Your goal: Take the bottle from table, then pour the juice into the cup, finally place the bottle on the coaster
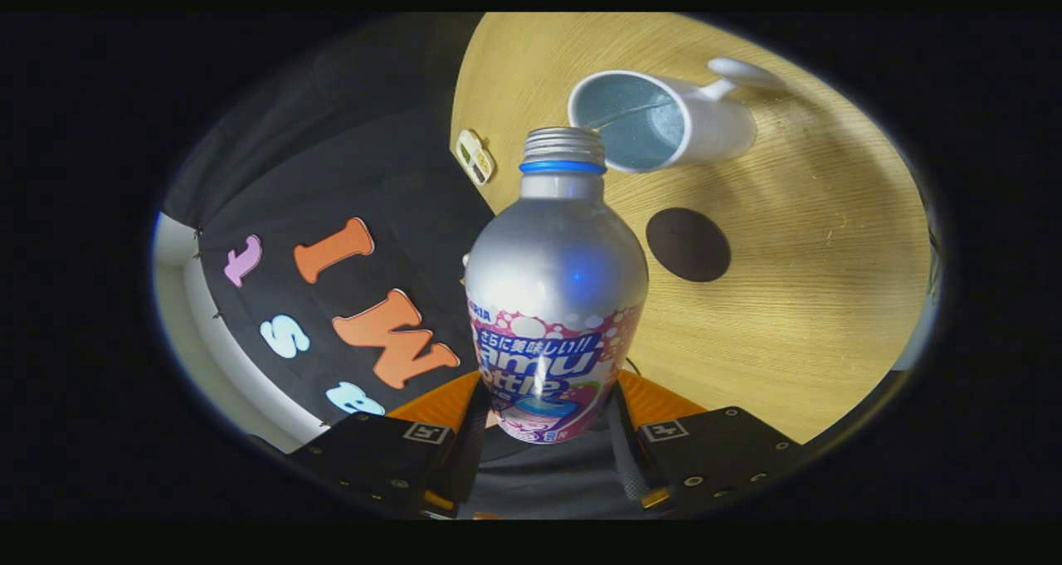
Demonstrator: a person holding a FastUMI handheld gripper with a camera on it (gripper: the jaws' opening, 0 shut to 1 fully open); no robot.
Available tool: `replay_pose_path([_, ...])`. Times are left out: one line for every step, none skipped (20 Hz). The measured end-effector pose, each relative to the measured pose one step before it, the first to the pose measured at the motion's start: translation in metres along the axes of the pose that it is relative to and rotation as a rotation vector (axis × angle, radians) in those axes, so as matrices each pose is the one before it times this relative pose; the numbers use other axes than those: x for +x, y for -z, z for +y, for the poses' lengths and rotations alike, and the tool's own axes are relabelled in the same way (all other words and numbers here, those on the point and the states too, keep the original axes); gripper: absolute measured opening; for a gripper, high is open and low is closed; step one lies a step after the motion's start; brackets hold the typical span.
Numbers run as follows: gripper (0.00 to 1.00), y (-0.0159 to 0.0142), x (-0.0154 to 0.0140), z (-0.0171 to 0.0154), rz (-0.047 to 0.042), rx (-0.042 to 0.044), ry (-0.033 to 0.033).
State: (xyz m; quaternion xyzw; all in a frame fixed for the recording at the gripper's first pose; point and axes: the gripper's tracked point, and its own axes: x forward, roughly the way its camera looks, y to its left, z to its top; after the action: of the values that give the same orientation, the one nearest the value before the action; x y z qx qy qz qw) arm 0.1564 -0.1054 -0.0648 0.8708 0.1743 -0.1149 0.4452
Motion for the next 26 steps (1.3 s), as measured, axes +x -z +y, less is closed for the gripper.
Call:
replay_pose_path([0.68,0.00022,-0.00132,-0.00009,0.00303,0.00611,-0.00366])
replay_pose_path([0.68,0.00011,-0.00012,-0.0007,0.00285,0.00032,0.00029])
replay_pose_path([0.68,-0.00058,-0.00083,-0.00109,0.00082,0.00074,0.0008])
replay_pose_path([0.68,-0.0014,0.00028,0.00112,-0.00054,0.00428,-0.00236])
replay_pose_path([0.68,-0.0004,0.00014,0.00074,0.00138,0.00399,-0.0018])
replay_pose_path([0.68,-0.00129,-0.00012,-0.00071,0.00132,0.00393,0.0014])
replay_pose_path([0.68,-0.00115,-0.00048,0.00023,-0.0067,0.00134,0.00527])
replay_pose_path([0.68,-0.00114,-0.00076,0.0,-0.00046,0.00097,0.00278])
replay_pose_path([0.69,0.00008,0.00013,0.00165,-0.00471,0.00348,-0.00275])
replay_pose_path([0.68,-0.00087,0.00033,-0.00035,-0.00236,0.0033,0.00144])
replay_pose_path([0.68,0.00113,-0.00006,0.0008,0.00269,0.00736,-0.00086])
replay_pose_path([0.68,0.00009,0.00064,0.00143,-0.00015,0.01065,-0.00344])
replay_pose_path([0.68,0.00035,0.00013,0.00106,0.00186,0.0038,-0.00196])
replay_pose_path([0.68,-0.00059,-0.00003,-0.0002,0.00126,-0.00347,0.00068])
replay_pose_path([0.68,0.00048,-0.00001,-0.00071,0.00041,-0.00286,0.00074])
replay_pose_path([0.68,-0.00059,0.00002,0.0001,-0.00069,0.00344,-0.00188])
replay_pose_path([0.68,-0.00039,-0.00013,0.00136,0.00173,0.0062,-0.00528])
replay_pose_path([0.68,-0.00107,0.0,0.00013,-0.00056,0.00374,-0.00134])
replay_pose_path([0.68,0.00156,0.00004,0.00034,0.00083,0.00434,0.00186])
replay_pose_path([0.68,-0.00055,-0.00026,0.00053,-0.00103,0.00687,0.00098])
replay_pose_path([0.68,0.00007,0.00025,0.001,-0.00145,0.00547,0.0019])
replay_pose_path([0.68,-0.00061,-0.00024,-0.00033,-0.00113,0.00327,0.0032])
replay_pose_path([0.68,0.0004,0.00019,0.00003,-0.00055,0.00511,0.0021])
replay_pose_path([0.68,-0.00109,-0.00076,0.00091,-0.002,0.00653,-0.00183])
replay_pose_path([0.68,0.00023,0.00007,-0.00055,-0.00001,0.0052,0.00171])
replay_pose_path([0.68,-0.00097,-0.00028,-0.00009,-0.0011,0.00496,0.00069])
